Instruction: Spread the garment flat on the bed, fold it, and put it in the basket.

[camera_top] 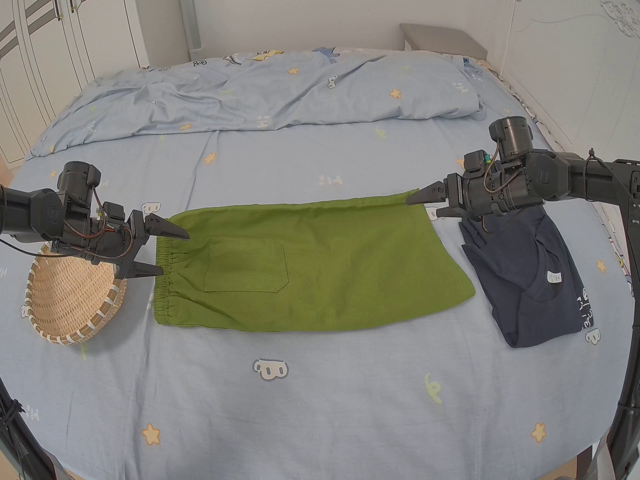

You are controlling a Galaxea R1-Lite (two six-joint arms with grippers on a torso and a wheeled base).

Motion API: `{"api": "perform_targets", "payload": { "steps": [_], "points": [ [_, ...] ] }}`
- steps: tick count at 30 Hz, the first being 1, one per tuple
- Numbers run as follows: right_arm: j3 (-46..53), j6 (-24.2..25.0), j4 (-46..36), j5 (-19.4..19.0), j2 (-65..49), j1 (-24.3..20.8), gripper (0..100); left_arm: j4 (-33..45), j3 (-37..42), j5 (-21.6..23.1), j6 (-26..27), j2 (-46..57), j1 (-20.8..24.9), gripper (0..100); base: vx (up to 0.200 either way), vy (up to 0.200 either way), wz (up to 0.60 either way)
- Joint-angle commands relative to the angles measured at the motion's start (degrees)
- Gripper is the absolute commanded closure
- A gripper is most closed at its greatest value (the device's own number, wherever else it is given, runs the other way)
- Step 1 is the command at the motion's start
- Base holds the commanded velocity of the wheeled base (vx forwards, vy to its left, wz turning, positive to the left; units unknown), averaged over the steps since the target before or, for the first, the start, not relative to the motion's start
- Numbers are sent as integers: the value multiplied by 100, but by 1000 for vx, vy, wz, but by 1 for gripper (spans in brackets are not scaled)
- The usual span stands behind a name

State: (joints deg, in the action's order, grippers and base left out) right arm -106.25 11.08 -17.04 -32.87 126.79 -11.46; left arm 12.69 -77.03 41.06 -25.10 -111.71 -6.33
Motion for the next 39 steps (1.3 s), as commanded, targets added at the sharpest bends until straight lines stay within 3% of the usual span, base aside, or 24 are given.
{"api": "perform_targets", "payload": {
  "steps": [1,3,5,8,9,12,20,34,39],
  "points": [
    [1010,-1,69,-1,-656,65,0,-56,391,-54,225,168,-18,0,0,0,0],
    [1274,-1,166,-1,-779,74,0,-83,505,-72,339,203,-26,0,0,0,0],
    [2258,8,773,-9,-1148,179,0,-276,901,-195,647,291,-18,0,0,0,0],
    [2900,52,1326,-1,-1350,205,0,-504,1155,-221,673,317,35,0,0,0,0],
    [3480,78,1906,-9,-1500,249,0,-882,1410,-309,673,308,61,0,0,0,0],
    [4104,149,2486,-36,-1676,285,0,-1436,1683,-625,673,247,97,0,0,0,0],
    [4376,219,2944,-44,-1658,311,0,-1972,1797,-1241,682,-184,79,0,0,0,0],
    [4438,228,2970,-36,-1632,249,0,-2587,1806,-1170,533,-536,79,0,0,0,0],
    [4420,228,2979,-36,-1632,276,0,-2957,1797,-810,102,-729,-44,0,0,0,0]
  ]
}}
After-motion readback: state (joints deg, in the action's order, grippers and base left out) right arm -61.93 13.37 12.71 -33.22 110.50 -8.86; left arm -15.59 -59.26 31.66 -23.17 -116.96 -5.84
